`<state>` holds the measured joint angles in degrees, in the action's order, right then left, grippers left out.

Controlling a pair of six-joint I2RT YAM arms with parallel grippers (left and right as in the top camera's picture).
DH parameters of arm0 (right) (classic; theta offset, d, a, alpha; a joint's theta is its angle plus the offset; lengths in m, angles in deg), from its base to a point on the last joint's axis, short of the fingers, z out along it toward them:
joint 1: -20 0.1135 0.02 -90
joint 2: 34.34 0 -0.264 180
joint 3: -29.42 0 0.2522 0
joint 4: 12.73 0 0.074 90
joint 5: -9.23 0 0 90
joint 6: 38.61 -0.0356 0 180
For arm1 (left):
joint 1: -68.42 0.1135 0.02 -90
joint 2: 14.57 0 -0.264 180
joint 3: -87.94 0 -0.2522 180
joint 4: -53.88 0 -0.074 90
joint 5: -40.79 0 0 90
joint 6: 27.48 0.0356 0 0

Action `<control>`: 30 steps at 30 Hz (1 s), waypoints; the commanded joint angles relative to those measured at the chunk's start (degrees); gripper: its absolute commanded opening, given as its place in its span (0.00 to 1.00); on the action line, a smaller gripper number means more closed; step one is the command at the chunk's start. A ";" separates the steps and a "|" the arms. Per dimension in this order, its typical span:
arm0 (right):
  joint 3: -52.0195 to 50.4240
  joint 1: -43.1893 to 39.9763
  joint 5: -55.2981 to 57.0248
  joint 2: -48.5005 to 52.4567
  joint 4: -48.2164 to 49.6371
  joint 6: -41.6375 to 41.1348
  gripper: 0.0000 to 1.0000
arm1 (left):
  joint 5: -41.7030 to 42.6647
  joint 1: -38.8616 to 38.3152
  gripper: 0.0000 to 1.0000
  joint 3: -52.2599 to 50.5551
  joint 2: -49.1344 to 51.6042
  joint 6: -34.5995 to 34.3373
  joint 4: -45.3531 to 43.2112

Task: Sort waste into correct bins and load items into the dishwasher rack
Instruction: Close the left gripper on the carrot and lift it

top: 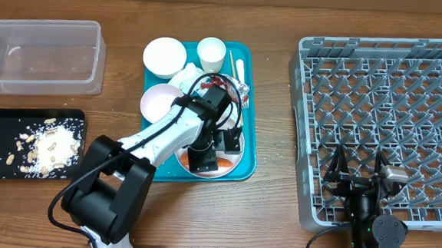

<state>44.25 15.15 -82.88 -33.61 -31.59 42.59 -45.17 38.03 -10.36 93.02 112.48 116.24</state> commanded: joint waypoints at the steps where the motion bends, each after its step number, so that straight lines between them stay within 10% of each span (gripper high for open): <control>1: -0.61 -0.11 0.39 -0.50 0.44 -0.15 1.00 | 0.04 -0.15 0.87 -0.35 0.79 0.63 -0.59; 23: -0.61 -0.11 0.39 -0.50 0.44 -0.15 1.00 | 6.03 -0.15 0.48 -0.35 0.79 -5.40 -0.52; 30: -0.61 -0.11 0.39 -0.50 0.44 -0.15 1.00 | -1.92 0.02 0.91 -0.35 0.79 -5.42 -0.24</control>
<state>44.25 15.15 -82.88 -33.61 -31.59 42.59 -43.56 38.03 -10.43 93.02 107.23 115.84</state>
